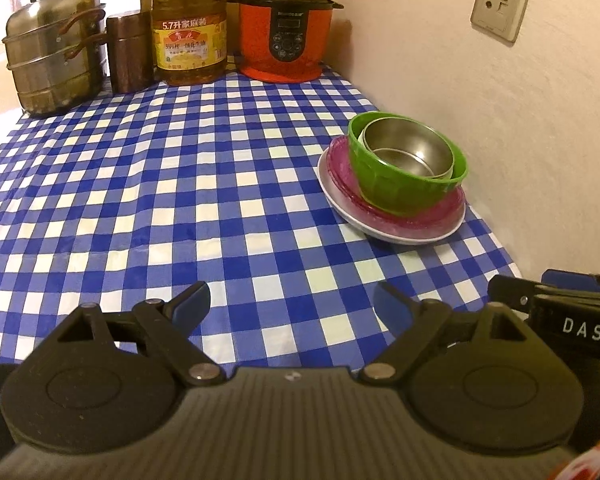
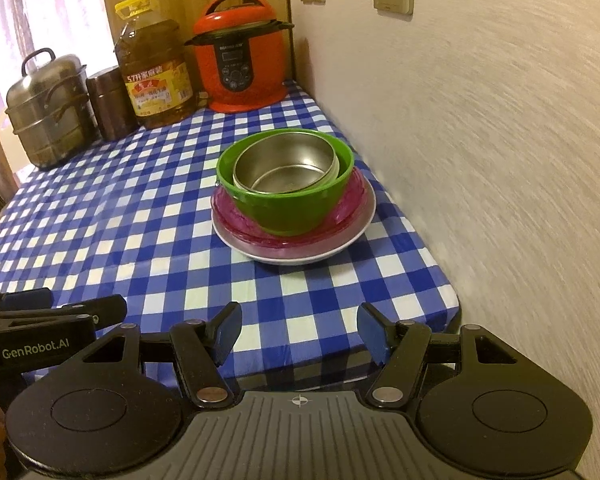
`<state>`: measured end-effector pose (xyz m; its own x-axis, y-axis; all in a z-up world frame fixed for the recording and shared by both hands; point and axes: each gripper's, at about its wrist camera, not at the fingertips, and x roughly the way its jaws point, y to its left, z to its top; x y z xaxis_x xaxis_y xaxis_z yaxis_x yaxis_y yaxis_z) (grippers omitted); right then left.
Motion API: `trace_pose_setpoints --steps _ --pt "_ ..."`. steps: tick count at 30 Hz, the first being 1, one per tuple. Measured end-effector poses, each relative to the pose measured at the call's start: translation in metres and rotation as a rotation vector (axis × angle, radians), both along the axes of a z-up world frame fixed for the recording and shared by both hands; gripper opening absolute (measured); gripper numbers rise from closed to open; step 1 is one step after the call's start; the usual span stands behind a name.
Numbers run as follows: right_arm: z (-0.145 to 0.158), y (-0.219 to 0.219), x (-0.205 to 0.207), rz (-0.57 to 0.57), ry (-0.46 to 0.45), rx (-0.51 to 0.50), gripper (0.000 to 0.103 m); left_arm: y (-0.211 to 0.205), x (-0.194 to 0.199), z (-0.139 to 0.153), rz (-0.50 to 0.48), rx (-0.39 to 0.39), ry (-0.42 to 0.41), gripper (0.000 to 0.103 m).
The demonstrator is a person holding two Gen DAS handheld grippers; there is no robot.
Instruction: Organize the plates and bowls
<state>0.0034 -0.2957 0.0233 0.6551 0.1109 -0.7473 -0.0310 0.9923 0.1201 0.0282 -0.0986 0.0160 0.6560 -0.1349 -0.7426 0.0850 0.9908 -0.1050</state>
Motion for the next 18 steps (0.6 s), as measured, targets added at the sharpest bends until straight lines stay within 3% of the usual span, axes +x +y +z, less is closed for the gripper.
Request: trace_pose_setpoints --steps 18 --pt "-0.0009 0.0001 0.0014 0.006 0.004 -0.002 0.064 0.0018 -0.0005 0.0011 0.005 -0.005 -0.004 0.088"
